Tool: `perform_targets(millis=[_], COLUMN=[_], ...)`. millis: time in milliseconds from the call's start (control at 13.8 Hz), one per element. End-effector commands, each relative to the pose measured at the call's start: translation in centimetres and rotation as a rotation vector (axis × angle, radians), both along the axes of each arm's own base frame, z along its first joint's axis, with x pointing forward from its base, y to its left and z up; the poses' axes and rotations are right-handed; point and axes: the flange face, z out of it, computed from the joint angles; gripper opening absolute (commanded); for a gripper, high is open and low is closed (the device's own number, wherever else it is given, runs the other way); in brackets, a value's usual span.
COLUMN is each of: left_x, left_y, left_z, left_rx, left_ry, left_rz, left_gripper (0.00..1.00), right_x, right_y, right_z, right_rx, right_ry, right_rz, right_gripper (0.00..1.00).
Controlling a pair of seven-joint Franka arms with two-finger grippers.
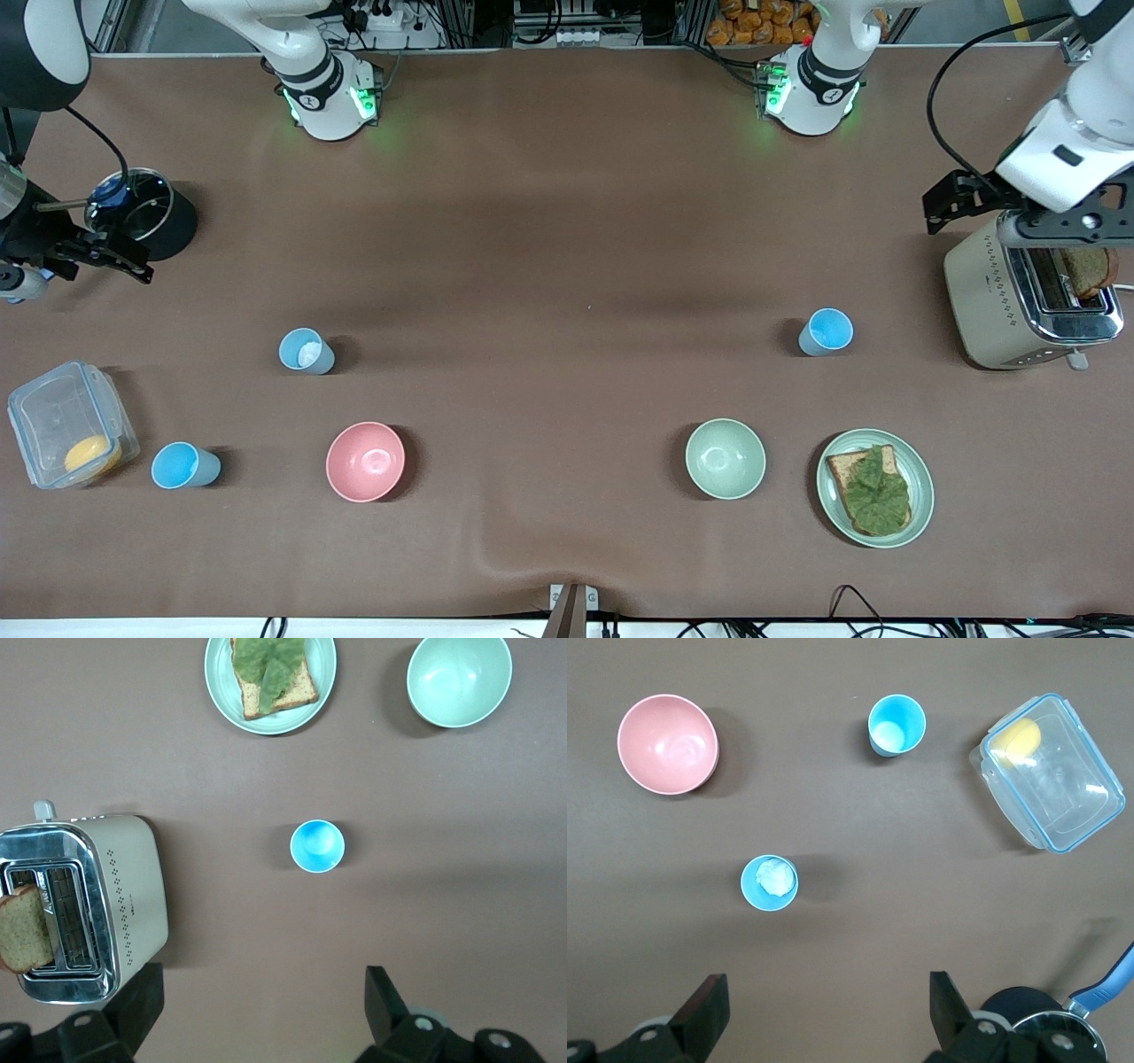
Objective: Stack blue cups with both arms
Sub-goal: 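Reach the right gripper and the left gripper toward separate blue cups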
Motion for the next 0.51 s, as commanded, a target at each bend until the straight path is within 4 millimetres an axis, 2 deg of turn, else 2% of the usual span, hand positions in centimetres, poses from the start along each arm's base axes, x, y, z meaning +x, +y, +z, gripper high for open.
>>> perform_targets(millis=[0,144,217,361,433], left_x=[0.1,0.2,0.5,1.6,2.1], left_y=[0.2,0.4,0.4,0.8,0.5], left_z=[0.6,0.4,0.2,-0.4,-0.9], left_rx=[0.021,0.021,0.017,-0.013,-0.013], left_ry=[-0.001,0.004,0.000,0.005,0.009], left_rz=[-0.006,-0.003,0.004,0.024,0.021], left_gripper=[1.00,1.00,1.00,1.00,1.00], right_x=[-0.5,0.4,0.8,2.3,3.1], right_y=[0.6,3.1,3.3,6.0,6.8], right_z=[-0.5,-4.1,-5.4,-9.4,-12.4], right_rx=[0.012,0.003,0.008,0.001,-0.003], right_ry=[0.022,0.114,0.143,0.175,0.187], right_rz=[0.010,0.054,0.054,0.099,0.103], right_gripper=[1.00,1.00,1.00,1.00,1.00])
